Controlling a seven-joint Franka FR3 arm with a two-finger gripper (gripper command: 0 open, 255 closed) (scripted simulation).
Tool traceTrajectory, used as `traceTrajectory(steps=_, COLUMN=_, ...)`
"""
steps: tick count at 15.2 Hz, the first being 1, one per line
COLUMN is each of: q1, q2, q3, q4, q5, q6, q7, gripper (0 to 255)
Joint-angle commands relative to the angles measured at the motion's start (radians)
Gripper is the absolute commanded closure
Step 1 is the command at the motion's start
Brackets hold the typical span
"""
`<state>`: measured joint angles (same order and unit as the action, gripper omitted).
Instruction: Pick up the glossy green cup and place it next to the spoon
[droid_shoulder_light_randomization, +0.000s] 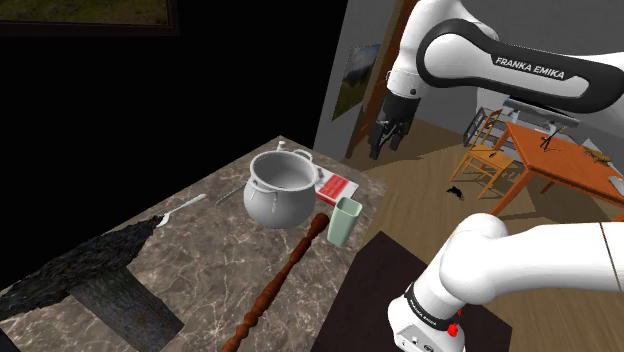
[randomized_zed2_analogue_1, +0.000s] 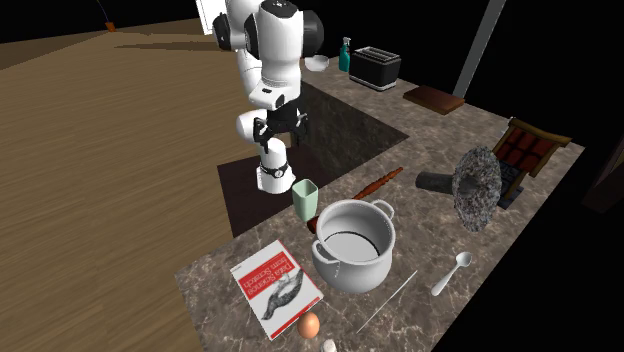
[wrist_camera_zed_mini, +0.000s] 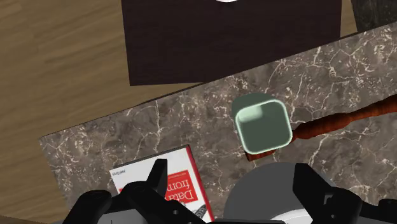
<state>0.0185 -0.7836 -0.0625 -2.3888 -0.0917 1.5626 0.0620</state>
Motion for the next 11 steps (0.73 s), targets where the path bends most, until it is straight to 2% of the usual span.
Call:
traceTrajectory(steps=1, q1=0.0, q2=0.0, q3=0.0, q4=0.0, q5=0.0, q6=0.0, q7=0.0, gripper=0)
traceTrajectory(steps=11, q1=-0.034, q2=-0.171, q3=0.027, q4=-0.451, q5=0.06, q6=0.404, q7=0.172, gripper=0)
